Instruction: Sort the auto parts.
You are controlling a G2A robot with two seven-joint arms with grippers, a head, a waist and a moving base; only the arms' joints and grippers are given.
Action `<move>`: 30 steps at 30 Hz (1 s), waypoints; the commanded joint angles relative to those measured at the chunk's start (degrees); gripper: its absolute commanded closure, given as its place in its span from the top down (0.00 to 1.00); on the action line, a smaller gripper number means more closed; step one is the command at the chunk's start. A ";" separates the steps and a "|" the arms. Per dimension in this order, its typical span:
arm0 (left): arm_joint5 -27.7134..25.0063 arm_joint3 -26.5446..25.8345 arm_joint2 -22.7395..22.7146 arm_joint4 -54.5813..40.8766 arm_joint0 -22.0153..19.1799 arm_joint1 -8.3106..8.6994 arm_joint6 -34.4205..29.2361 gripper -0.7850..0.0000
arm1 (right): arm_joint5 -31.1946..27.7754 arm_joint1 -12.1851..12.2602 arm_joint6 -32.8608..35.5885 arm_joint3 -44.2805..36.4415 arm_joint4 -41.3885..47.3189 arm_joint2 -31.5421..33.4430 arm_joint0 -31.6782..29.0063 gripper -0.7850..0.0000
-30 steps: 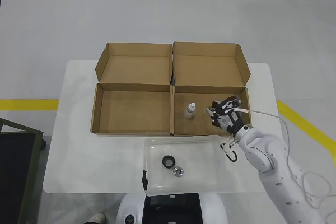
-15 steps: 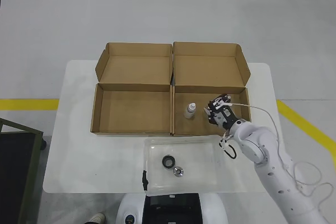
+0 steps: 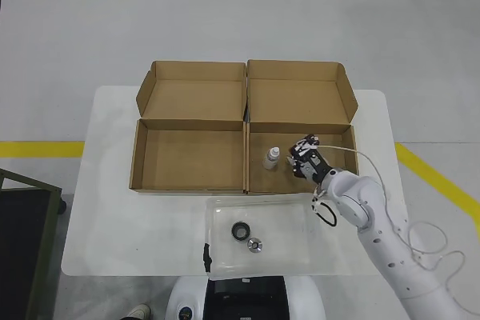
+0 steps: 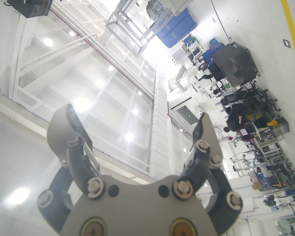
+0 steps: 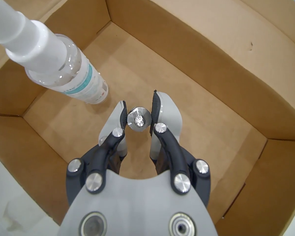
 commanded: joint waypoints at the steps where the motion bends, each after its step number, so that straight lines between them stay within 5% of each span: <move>1: 0.00 0.00 0.00 0.00 0.00 0.00 0.00 1.00 | 0.03 -0.10 -0.22 -0.18 0.16 -0.09 0.28 0.49; 8: 0.00 0.00 0.00 0.00 0.00 0.00 0.00 1.00 | 1.28 0.15 -2.34 -4.00 -1.34 2.20 -0.91 0.71; 17: 0.00 0.00 0.00 0.00 0.00 0.00 0.00 1.00 | 2.27 0.81 -5.68 -10.12 -0.23 7.57 -5.85 0.82; 30: 0.00 0.00 0.00 0.00 0.00 0.00 0.00 1.00 | -6.59 2.14 -10.45 -26.59 -0.46 12.63 -18.91 1.00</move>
